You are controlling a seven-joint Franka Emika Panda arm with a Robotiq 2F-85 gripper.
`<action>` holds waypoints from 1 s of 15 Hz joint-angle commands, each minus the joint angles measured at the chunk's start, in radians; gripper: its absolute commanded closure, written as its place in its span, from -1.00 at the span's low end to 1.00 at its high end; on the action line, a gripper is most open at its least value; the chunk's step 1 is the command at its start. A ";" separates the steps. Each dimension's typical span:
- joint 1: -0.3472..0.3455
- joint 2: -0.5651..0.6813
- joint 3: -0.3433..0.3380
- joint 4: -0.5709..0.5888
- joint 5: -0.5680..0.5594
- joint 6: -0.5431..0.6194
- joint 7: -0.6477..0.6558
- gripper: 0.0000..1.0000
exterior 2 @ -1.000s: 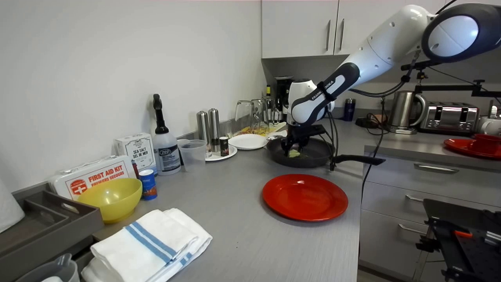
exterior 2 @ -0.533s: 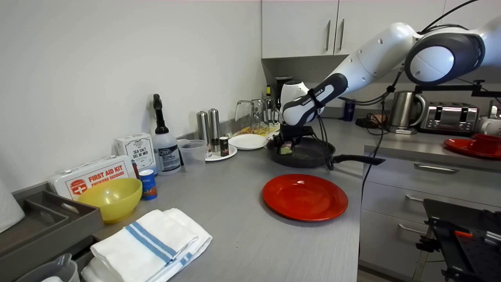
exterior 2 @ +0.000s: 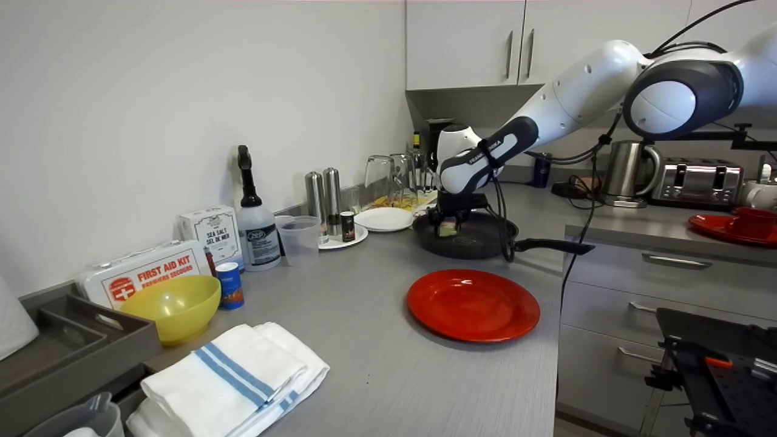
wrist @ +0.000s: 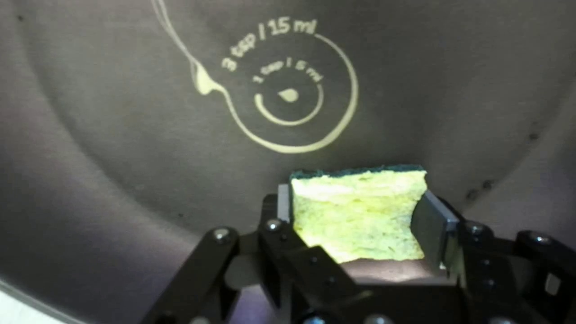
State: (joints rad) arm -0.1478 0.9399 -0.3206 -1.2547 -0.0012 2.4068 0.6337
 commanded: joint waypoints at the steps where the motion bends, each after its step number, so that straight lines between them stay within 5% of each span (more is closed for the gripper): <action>1: -0.004 -0.078 -0.034 -0.178 -0.027 0.029 -0.044 0.22; 8: -0.001 -0.181 -0.093 -0.362 -0.058 0.030 -0.068 0.22; 15: -0.013 -0.291 0.076 -0.453 0.072 0.066 -0.151 0.22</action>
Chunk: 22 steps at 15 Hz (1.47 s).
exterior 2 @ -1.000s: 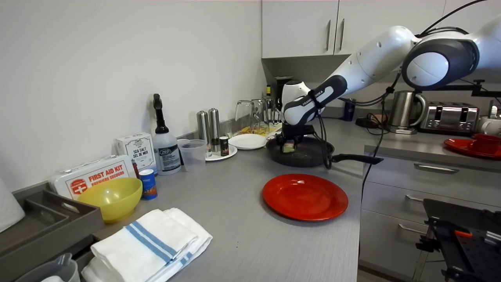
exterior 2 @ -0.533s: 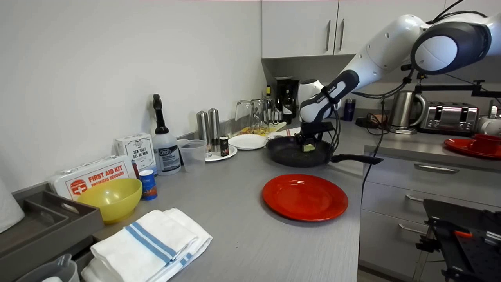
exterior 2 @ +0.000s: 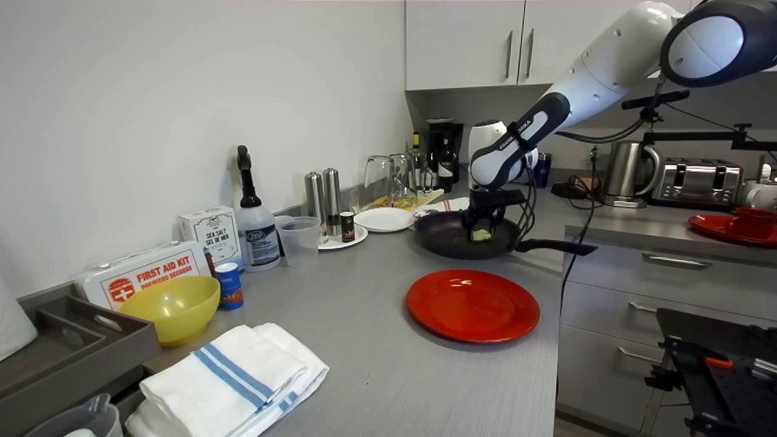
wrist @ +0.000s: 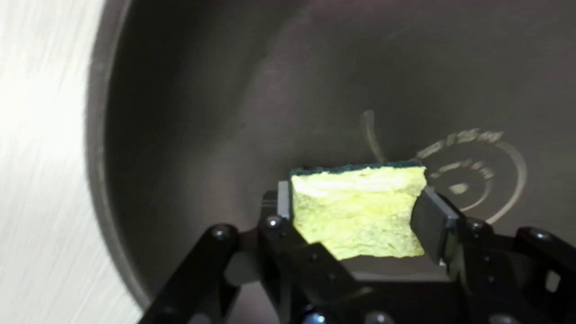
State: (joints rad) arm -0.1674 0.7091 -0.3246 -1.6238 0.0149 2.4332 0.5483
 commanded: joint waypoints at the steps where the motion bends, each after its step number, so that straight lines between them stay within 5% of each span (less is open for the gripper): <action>1: 0.011 -0.067 0.105 -0.088 0.068 0.046 -0.091 0.22; 7: 0.025 -0.059 0.174 -0.075 0.099 0.041 -0.166 0.22; 17: 0.107 0.048 -0.115 -0.033 -0.098 0.156 0.064 0.22; 20: 0.116 0.069 -0.129 -0.015 -0.096 0.153 0.103 0.22; 22: 0.098 0.066 -0.081 0.010 -0.057 0.134 0.090 0.22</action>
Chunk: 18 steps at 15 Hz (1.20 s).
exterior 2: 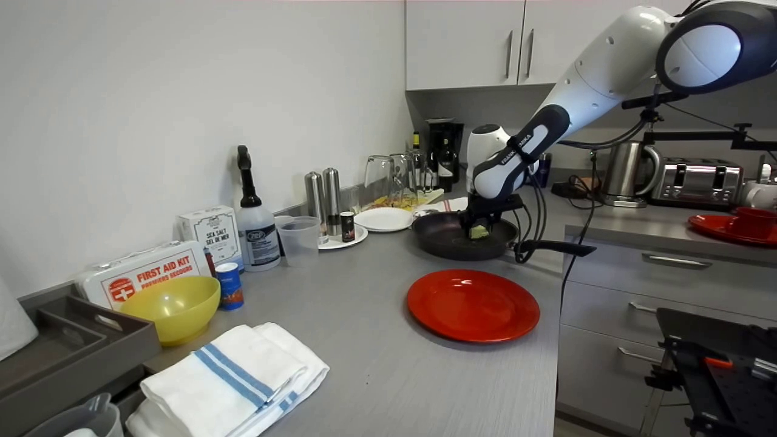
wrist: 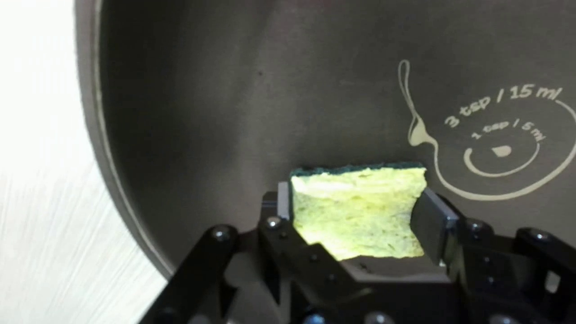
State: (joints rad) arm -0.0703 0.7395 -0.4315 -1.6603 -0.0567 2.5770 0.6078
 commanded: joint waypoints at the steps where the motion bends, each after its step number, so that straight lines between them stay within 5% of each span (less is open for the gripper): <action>1: -0.007 0.031 0.046 0.055 0.029 -0.016 0.020 0.22; 4: -0.027 0.020 0.121 0.085 0.077 -0.031 -0.015 0.22; 10: -0.040 0.018 0.165 0.090 0.109 -0.081 -0.031 0.22; 18: -0.131 -0.067 0.272 0.018 0.205 -0.300 -0.263 0.22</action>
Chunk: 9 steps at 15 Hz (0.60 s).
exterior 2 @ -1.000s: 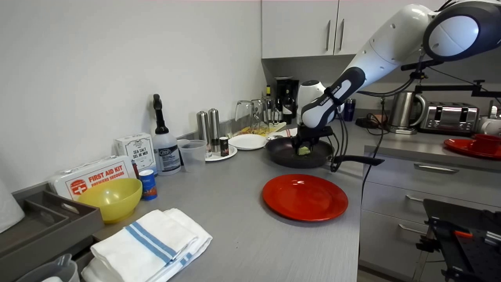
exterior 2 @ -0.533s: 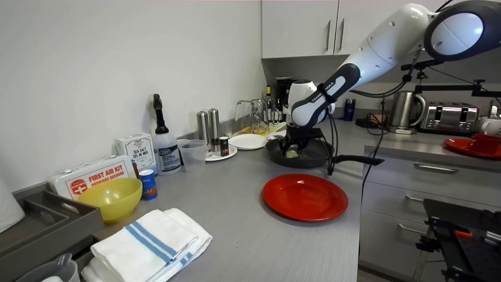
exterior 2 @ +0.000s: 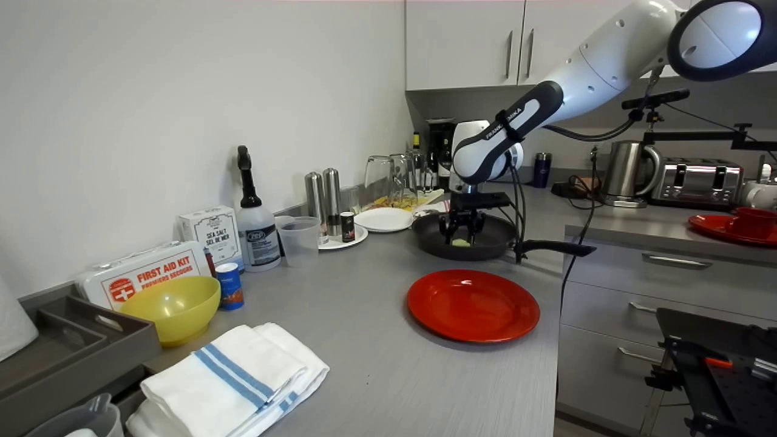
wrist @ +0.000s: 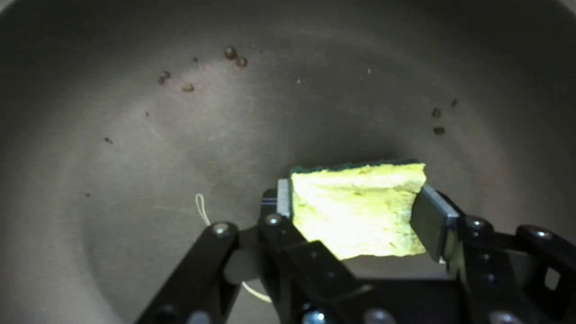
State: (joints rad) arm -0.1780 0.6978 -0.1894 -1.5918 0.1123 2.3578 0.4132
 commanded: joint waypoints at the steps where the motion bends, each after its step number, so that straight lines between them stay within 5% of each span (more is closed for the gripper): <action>1: -0.031 -0.031 0.034 -0.050 0.043 -0.112 -0.086 0.22; 7: -0.045 -0.030 0.026 -0.030 0.049 -0.264 -0.113 0.22; 9: -0.002 -0.012 -0.023 -0.051 -0.010 -0.129 -0.035 0.22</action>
State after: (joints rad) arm -0.2150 0.6626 -0.1716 -1.5992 0.1422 2.1299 0.3237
